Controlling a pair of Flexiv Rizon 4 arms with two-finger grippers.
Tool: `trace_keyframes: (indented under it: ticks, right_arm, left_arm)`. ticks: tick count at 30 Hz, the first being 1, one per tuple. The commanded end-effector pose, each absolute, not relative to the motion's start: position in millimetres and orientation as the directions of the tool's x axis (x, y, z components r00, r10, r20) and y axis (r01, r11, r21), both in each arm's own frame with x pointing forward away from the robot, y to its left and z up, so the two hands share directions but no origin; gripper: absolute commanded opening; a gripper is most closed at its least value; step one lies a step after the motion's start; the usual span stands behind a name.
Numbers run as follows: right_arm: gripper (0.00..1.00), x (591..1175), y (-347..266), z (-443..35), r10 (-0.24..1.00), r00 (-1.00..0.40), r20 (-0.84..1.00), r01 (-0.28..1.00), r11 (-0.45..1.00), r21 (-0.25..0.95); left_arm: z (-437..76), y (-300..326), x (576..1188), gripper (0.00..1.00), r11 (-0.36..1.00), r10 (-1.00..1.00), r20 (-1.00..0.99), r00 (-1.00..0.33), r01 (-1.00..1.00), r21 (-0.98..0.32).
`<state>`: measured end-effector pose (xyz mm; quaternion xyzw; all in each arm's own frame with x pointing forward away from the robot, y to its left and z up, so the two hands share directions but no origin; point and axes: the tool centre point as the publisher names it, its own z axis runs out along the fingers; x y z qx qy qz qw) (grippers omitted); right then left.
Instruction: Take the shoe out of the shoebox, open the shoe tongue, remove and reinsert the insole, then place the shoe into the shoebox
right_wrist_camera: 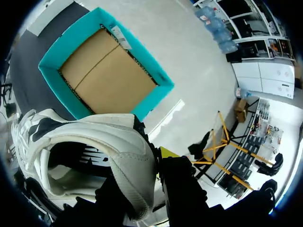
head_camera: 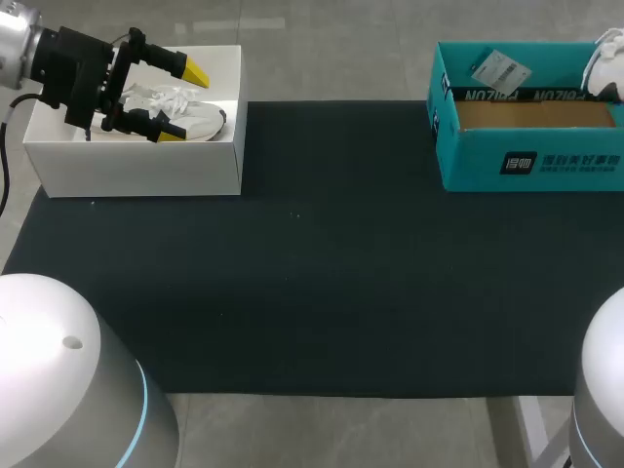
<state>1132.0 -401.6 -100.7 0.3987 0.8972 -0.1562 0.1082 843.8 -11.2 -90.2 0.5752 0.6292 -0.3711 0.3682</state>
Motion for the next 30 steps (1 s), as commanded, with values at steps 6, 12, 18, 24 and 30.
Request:
trace_keyframes:
  ticks: [6, 12, 18, 24, 30]
  right_arm:
    - [0.00, 1142.5, -393.1, -104.9, 0.972, 0.096, -0.214, 0.925, -0.166, -0.341]
    - [0.00, 1142.5, -391.5, -105.2, 0.967, 0.125, -0.224, 0.915, -0.200, -0.351]
    - [0.00, 1142.5, -391.5, -105.2, 0.967, 0.125, -0.224, 0.915, -0.200, -0.351]
    - [0.00, 1142.5, -391.5, -105.2, 0.967, 0.125, -0.224, 0.915, -0.200, -0.351]
    - [0.00, 1138.4, -384.0, -110.0, 0.968, 0.242, -0.061, 0.950, -0.249, -0.190]
  left_arm:
    - [-89.4, -11.1, 844.6, 1.00, 0.061, 0.455, -0.888, -0.068, 0.997, -0.045]
    - [-89.4, -11.1, 844.6, 1.00, 0.061, 0.455, -0.888, -0.068, 0.997, -0.045]
    - [-89.4, -11.1, 844.6, 1.00, 0.061, 0.455, -0.888, -0.068, 0.997, -0.045]
    - [-89.4, -11.1, 844.6, 1.00, 0.061, 0.455, -0.888, -0.068, 0.997, -0.045]
    - [-89.4, -11.1, 844.6, 1.00, 0.061, 0.455, -0.888, -0.068, 0.997, -0.045]
